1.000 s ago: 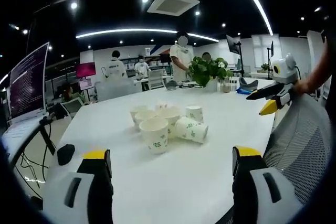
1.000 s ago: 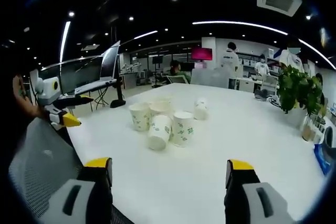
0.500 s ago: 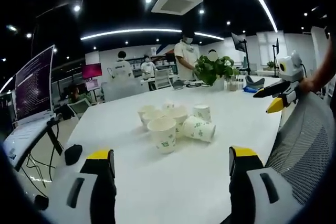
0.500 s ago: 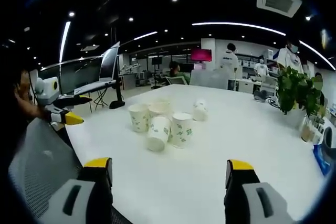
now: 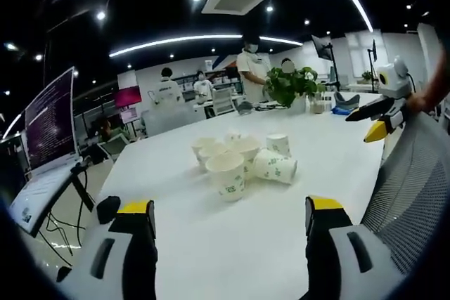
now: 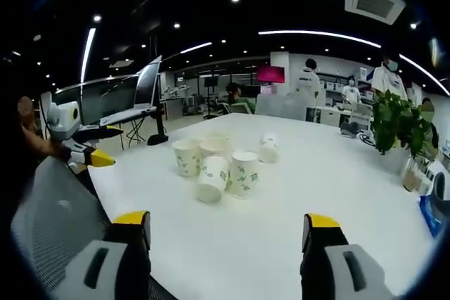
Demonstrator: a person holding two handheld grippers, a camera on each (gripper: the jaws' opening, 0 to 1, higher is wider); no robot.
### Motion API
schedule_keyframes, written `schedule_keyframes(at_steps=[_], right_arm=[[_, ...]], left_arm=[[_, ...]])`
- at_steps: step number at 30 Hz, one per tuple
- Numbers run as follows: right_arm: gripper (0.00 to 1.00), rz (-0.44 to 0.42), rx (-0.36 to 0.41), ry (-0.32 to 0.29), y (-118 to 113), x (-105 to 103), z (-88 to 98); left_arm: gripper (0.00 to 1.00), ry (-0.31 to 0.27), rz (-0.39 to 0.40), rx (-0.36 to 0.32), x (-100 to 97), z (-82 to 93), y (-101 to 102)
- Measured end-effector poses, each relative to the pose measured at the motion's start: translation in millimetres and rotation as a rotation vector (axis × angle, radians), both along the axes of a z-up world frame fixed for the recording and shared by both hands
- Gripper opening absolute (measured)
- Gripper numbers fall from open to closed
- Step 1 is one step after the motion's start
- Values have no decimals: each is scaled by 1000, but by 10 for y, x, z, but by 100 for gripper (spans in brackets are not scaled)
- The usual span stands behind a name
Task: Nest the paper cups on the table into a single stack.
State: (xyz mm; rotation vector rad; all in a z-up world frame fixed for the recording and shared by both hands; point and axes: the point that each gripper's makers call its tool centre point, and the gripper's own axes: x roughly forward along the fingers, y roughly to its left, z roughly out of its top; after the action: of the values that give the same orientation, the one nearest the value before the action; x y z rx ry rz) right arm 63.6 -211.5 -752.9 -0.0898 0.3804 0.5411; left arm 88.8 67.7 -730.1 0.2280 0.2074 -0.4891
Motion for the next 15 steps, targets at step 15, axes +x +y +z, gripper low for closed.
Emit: schedule_keyframes(at_steps=[15], right_arm=[[90,-6,-10,-2,-25,6,-7]], left_arm=[[71,13,17,127,190,10,106]])
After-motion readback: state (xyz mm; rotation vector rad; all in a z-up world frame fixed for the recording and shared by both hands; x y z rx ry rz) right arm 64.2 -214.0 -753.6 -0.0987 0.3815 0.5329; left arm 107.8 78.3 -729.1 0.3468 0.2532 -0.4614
